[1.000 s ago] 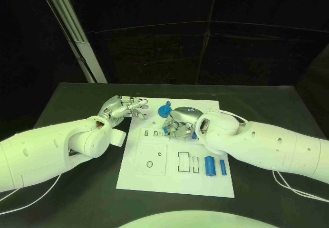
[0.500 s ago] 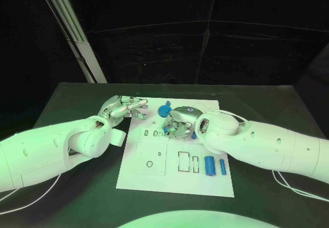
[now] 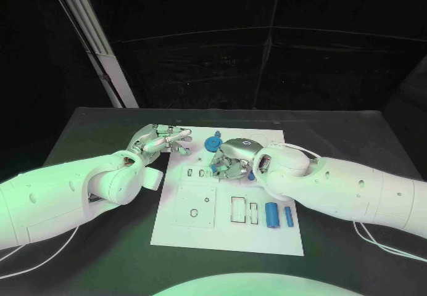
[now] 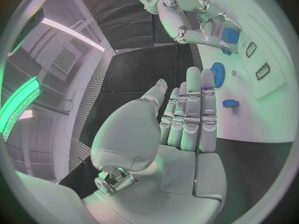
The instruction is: Assemble the parts on the task board
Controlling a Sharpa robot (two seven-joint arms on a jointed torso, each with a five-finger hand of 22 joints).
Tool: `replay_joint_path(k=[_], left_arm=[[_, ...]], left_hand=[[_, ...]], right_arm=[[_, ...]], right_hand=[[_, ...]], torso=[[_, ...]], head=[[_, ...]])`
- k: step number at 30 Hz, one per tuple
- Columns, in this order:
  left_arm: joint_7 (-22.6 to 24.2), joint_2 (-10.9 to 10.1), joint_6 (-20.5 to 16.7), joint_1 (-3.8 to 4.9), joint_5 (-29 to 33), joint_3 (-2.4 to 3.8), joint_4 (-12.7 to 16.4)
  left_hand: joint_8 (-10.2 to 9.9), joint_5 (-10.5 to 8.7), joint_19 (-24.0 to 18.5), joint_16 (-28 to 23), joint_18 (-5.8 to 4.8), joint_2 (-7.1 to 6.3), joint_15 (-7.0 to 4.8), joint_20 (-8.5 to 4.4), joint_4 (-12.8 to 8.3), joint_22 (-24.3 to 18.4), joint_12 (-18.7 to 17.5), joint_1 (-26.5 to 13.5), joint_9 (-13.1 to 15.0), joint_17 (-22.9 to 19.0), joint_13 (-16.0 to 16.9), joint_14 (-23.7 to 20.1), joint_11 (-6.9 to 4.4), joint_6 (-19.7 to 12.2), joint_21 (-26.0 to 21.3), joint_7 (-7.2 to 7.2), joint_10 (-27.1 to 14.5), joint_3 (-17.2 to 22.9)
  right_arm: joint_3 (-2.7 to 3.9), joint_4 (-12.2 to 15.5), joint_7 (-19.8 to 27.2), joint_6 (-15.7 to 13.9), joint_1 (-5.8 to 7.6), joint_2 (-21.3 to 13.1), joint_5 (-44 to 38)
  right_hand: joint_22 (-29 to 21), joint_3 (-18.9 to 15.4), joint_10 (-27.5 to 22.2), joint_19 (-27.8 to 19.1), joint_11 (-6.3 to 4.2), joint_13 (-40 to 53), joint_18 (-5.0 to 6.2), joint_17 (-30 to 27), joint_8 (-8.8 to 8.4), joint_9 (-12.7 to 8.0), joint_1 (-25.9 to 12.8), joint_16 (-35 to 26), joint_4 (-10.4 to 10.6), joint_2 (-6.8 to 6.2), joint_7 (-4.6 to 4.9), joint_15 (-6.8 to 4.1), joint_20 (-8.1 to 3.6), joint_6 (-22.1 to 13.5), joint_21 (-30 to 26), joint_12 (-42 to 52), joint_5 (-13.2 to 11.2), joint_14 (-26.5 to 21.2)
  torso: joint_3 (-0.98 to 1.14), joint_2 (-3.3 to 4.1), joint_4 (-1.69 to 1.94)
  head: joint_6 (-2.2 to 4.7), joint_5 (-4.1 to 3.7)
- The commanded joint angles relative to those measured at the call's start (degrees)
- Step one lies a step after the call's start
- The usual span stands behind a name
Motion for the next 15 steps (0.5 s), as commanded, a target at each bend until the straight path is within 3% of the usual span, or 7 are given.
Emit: replay_joint_path(k=[1, 15], left_arm=[[-0.7, 0.1, 0.5, 0.06, -0.2, 0.04, 0.0], [-0.8, 0.1, 0.5, 0.06, -0.2, 0.04, 0.0]], left_hand=[[-0.3, -0.11, -0.2, 0.3, 0.66, -0.03, 0.13, 0.06, -0.1, 0.1, -0.4, -0.4, -0.1, 0.1, -0.1, -0.5, 0.24, 0.1, 0.2, 0.18, -0.1, 0.3], [-0.3, -0.11, -0.2, 0.3, 0.66, -0.03, 0.13, 0.06, -0.1, 0.1, -0.4, -0.4, -0.1, 0.1, -0.1, -0.5, 0.24, 0.1, 0.2, 0.18, -0.1, 0.3]], right_arm=[[-1.39, -1.2, -3.2, 7.8, -1.43, -0.5, -1.2], [-1.39, -1.2, -3.3, 8.2, -1.43, -0.5, -1.1]], right_hand=[[-0.2, -0.3, -0.3, -0.5, 0.13, -0.1, 0.16, -0.1, 3.26, 2.1, -0.3, -0.2, 0.0, -0.57, 0.4, 0.39, 0.05, -0.2, -0.4, -0.3, -0.2, 0.1], [-1.0, -0.8, -1.0, -1.0, 0.44, -0.7, 0.31, -0.7, 2.76, 2.0, -0.7, -0.7, 0.1, -1.24, 0.73, 0.65, 0.24, -1.2, -0.8, -1.1, -0.2, -0.1]], torso=[[0.02, 0.02, 0.01], [0.03, 0.0, 0.02]], head=[[-0.04, -0.04], [-0.2, -0.1]])
